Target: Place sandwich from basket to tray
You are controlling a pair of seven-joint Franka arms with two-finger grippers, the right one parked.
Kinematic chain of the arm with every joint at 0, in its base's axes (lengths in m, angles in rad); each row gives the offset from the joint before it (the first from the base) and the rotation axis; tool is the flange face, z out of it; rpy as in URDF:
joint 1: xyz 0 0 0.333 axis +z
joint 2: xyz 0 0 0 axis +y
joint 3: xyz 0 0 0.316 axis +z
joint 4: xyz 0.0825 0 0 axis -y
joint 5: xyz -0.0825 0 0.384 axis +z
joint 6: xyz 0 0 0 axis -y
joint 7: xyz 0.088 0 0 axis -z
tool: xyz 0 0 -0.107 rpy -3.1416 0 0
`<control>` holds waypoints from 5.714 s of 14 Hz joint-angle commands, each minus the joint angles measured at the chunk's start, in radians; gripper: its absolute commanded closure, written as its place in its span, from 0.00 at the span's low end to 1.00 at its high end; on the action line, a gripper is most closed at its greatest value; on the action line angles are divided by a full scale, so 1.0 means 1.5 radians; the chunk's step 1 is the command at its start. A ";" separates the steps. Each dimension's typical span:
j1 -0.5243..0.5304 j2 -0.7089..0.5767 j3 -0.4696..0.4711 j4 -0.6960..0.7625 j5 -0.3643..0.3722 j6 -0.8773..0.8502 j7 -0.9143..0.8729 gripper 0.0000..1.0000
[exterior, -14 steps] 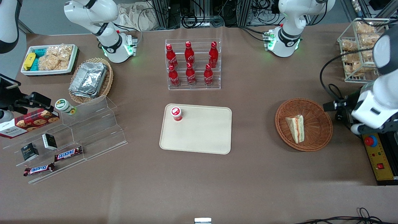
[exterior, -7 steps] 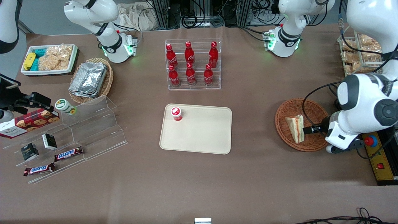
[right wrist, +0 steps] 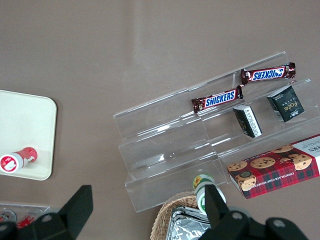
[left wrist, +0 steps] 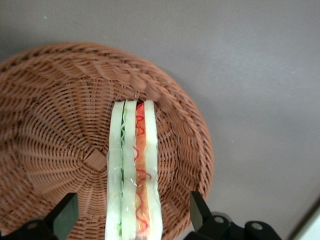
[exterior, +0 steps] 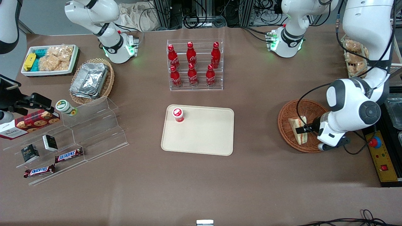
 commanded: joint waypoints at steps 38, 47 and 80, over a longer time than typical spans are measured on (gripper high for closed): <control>-0.396 0.222 -0.008 0.471 -0.002 -0.182 -0.187 0.69; -0.384 0.353 -0.004 0.469 -0.002 -0.074 -0.185 0.55; 0.007 -0.226 0.003 0.325 0.090 -0.521 0.221 0.00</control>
